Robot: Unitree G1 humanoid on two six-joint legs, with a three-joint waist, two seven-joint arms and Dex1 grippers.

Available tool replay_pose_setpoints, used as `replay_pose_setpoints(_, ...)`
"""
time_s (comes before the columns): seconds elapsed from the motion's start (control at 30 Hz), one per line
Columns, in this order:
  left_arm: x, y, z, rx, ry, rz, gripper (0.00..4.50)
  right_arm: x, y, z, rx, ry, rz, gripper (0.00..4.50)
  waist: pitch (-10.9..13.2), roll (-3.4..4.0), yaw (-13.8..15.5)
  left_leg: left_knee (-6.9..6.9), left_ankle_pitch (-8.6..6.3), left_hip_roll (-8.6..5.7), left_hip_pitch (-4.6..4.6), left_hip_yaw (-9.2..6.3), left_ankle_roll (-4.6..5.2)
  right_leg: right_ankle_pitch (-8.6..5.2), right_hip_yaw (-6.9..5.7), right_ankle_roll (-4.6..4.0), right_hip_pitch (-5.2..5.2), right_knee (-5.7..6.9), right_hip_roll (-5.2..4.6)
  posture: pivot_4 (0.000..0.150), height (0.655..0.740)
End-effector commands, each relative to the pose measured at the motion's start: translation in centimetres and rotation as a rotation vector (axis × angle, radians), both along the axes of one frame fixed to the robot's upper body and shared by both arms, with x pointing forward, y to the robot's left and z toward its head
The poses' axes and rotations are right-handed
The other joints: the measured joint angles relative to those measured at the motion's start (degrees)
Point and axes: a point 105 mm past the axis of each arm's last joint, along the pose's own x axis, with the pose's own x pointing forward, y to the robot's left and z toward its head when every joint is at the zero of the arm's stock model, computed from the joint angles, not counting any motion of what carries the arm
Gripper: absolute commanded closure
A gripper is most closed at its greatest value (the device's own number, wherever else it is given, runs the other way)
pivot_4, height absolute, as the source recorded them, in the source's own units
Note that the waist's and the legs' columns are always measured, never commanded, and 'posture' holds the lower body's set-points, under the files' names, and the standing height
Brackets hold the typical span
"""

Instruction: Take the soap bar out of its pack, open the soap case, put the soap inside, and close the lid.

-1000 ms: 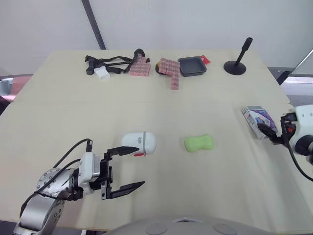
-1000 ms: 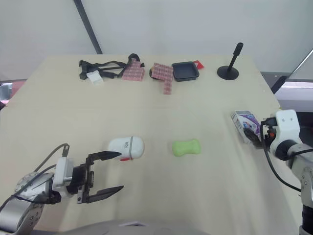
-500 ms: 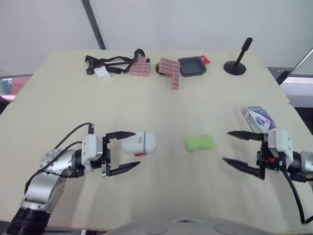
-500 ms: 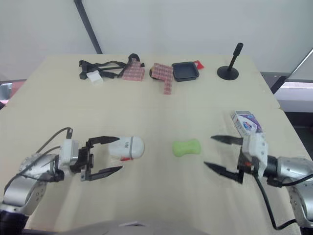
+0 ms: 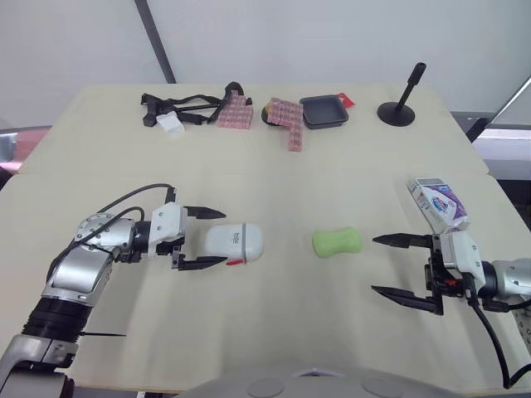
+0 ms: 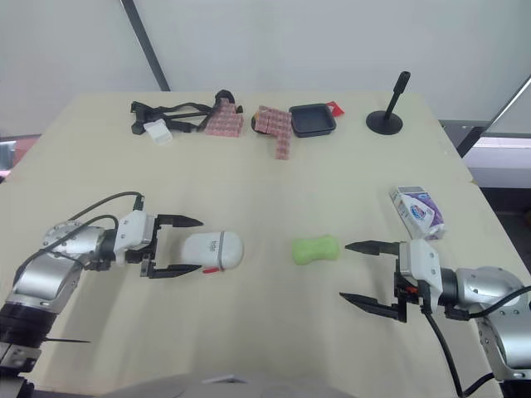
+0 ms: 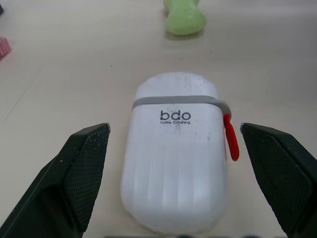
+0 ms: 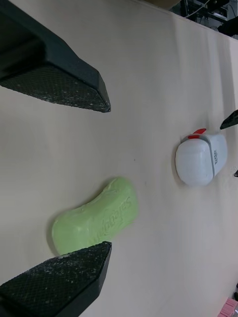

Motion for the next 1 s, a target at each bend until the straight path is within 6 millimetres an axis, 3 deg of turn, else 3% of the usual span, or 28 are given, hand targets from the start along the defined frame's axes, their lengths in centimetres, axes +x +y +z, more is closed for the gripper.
replay_pose_setpoints(0.03, 0.4, 0.2, 0.3, 0.046, -0.028, -0.014, 0.0, 0.0, 0.0, 0.6, -0.016, -0.019, 0.006, 0.03, 0.0, 0.0, 0.11, 0.0, 0.0, 0.0, -0.02, 0.0, 0.0, 0.0, -0.02, 0.0, -0.01, 0.0, -0.01, 0.15, 0.74)
replay_pose_setpoints(1.0, 1.0, -0.9, -2.1, 0.129, -0.058, -0.02, 0.0, -0.3, -1.0, -0.6, -0.045, -0.001, -0.022, 0.03, 0.0, -0.01, 0.34, 0.07, 0.01, 0.0, -0.26, -0.01, 0.03, -0.02, -0.27, -0.03, -0.1, 0.0, -0.13, 0.15, 0.74)
